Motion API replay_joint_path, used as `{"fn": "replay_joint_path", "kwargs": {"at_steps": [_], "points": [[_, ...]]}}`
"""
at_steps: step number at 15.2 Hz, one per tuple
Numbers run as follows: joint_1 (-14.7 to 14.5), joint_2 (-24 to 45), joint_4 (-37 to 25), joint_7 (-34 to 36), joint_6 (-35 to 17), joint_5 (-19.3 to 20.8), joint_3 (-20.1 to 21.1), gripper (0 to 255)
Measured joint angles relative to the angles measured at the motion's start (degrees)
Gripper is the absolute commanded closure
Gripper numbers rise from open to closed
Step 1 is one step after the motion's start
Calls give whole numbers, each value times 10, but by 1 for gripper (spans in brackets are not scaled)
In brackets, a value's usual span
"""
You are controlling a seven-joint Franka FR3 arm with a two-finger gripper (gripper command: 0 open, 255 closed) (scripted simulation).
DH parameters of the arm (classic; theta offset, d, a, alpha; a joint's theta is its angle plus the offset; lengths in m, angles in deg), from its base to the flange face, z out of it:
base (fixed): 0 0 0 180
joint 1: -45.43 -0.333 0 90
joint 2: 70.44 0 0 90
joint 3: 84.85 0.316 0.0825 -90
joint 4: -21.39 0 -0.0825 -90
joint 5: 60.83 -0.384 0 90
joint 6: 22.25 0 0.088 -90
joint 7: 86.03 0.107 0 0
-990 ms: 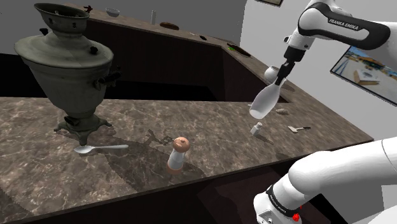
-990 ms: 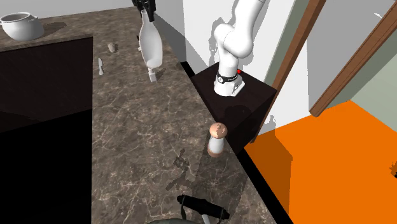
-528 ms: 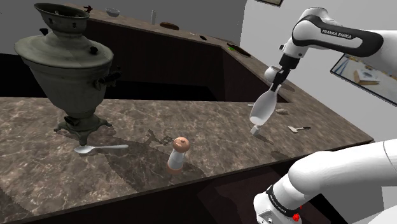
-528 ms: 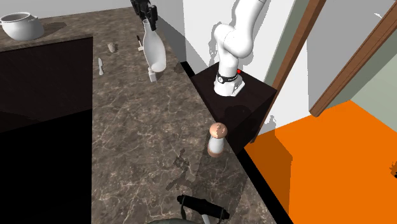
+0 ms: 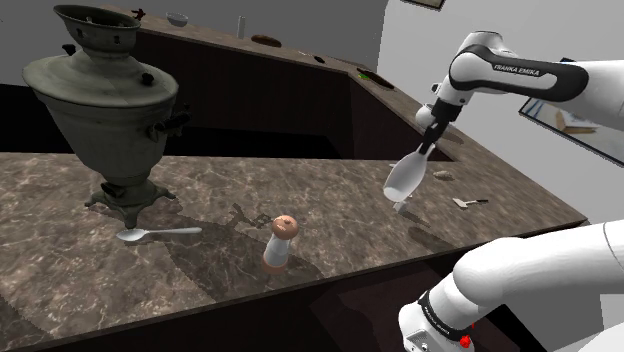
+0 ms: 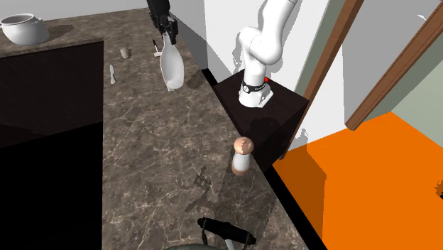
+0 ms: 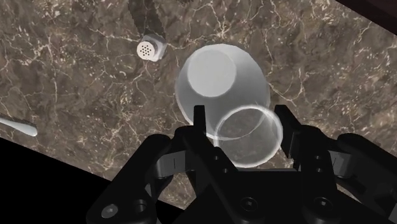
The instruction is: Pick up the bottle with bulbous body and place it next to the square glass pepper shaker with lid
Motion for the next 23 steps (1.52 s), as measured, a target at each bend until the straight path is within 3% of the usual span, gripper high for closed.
{"fn": "replay_joint_path", "kwargs": {"at_steps": [19, 23], "points": [[4, 22, 130, 9, -152, 11, -16, 255], [4, 25, 139, 10, -163, 11, -16, 255]]}}
